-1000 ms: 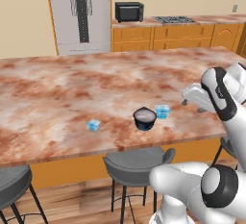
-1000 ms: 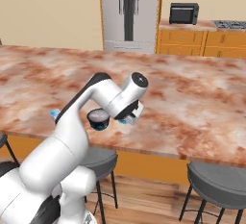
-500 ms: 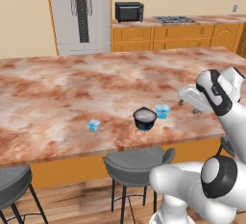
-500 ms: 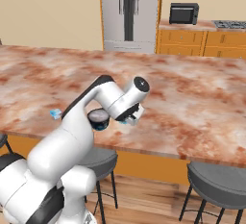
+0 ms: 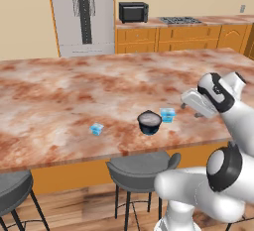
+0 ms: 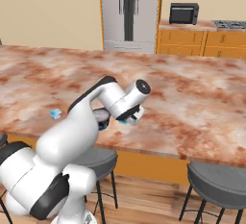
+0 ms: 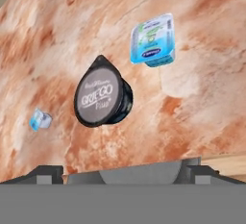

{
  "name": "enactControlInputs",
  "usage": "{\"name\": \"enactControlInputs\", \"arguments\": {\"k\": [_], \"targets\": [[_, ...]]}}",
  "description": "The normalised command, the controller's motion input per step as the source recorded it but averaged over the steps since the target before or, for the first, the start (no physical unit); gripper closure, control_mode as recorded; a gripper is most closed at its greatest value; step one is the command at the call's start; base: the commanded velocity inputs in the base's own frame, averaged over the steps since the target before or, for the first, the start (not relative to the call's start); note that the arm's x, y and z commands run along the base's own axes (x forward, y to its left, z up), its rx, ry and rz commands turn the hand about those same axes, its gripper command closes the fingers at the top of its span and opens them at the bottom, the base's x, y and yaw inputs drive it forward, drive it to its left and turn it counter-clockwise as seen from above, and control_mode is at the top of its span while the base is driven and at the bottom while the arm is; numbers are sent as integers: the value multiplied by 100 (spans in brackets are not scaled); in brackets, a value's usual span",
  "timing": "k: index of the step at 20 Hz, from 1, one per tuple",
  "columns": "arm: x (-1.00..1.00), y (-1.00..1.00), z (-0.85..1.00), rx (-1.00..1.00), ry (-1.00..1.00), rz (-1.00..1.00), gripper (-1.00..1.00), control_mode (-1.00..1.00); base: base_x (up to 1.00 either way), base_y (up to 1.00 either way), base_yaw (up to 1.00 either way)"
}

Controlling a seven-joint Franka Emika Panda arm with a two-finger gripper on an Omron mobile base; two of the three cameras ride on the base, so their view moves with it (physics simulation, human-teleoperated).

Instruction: Stack the yogurt containers by placing the smaller containers on top of the larger containers.

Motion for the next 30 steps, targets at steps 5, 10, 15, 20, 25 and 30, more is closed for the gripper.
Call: {"name": "enactControlInputs", "arguments": {"k": [5, 10, 15, 20, 25, 30], "targets": [[25, 0, -17, 2, 0, 0, -100, -100, 0, 0, 0], [25, 0, -16, 2, 0, 0, -100, -100, 0, 0, 0], [24, 0, -18, 1, 0, 0, -100, -100, 0, 0, 0], [24, 0, -20, 1, 0, 0, -100, -100, 0, 0, 0], [20, 0, -18, 2, 0, 0, -100, -100, 0, 0, 0], [17, 0, -16, 3, 0, 0, -100, -100, 0, 0, 0]]}}
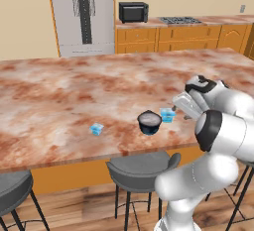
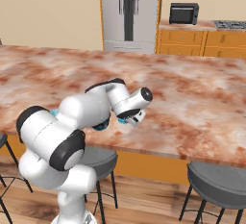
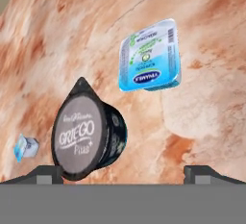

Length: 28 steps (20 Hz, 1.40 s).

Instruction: Stack the yogurt containers by placing the smaller containers on top of the larger containers.

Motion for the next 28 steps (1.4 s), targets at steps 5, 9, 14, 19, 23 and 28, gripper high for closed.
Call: {"name": "enactControlInputs", "arguments": {"k": [5, 9, 14, 19, 23, 28], "targets": [[20, 0, -15, 3, 0, 0, -100, -100, 0, 0, 0], [23, 0, -13, 4, 0, 0, -100, -100, 0, 0, 0], [22, -2, -12, 6, 0, 0, -100, -100, 0, 0, 0], [24, -4, -16, 5, 0, 0, -100, -100, 0, 0, 0], [29, -3, -16, 3, 0, 0, -100, -100, 0, 0, 0], [38, -2, -11, 2, 0, 0, -100, -100, 0, 0, 0]]}}
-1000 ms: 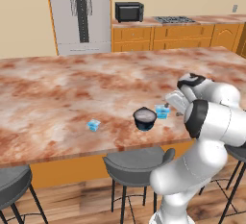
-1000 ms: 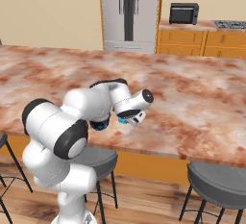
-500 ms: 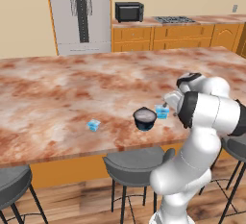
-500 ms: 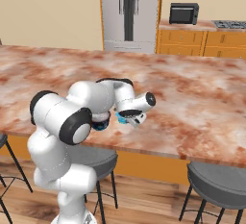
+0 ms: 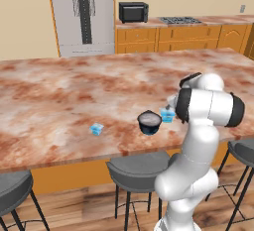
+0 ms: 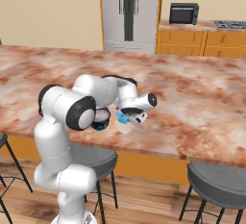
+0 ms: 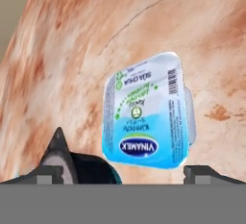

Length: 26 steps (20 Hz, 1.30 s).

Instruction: Stack the yogurt containers by placing the smaller containers on top of the larger containers.

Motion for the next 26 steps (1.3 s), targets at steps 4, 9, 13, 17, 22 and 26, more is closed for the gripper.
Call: {"name": "enactControlInputs", "arguments": {"k": [4, 9, 13, 17, 22, 26], "targets": [[33, -4, -9, 0, 0, 0, -100, -100, 0, 0, 0], [23, -11, -15, 1, 0, 0, -100, -100, 0, 0, 0], [20, -6, -19, 0, 0, 0, -100, -100, 0, 0, 0], [27, -1, -20, 0, 0, 0, -100, -100, 0, 0, 0], [31, 0, -19, 0, 0, 0, -100, -100, 0, 0, 0], [26, 0, -13, 0, 0, 0, 100, -100, 0, 0, 0]]}}
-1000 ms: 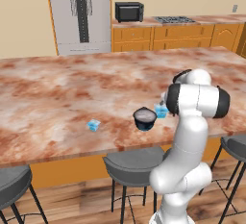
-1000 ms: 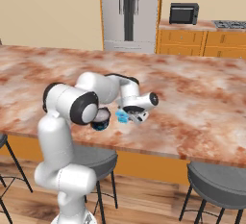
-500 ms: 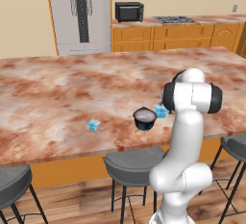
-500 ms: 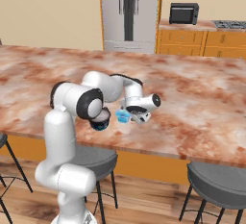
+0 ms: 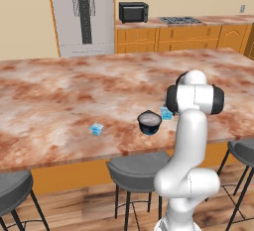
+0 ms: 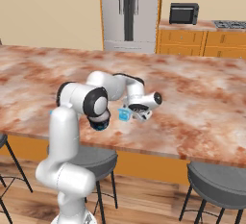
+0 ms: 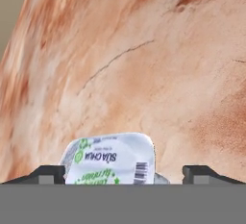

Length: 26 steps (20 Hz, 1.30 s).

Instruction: Stack the yogurt containers by placing the smaller containers on top of the larger containers.

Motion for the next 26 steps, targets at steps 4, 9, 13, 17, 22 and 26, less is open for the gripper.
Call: {"name": "enactControlInputs", "arguments": {"k": [4, 9, 13, 17, 22, 26], "targets": [[12, 0, -5, 0, 0, 0, 100, -100, 0, 0, 0], [0, 0, 0, 5, 0, 0, 100, -100, 0, 0, 0], [-1, 0, 0, 11, 0, 0, 100, -100, 0, 0, 0], [-9, -3, 3, 21, 1, -7, 100, -100, 0, 0, 0], [-26, -13, 32, 32, 1, -16, 100, -100, 0, 0, 0], [-46, -3, 75, 17, -3, -10, 100, -100, 0, 0, 0]]}}
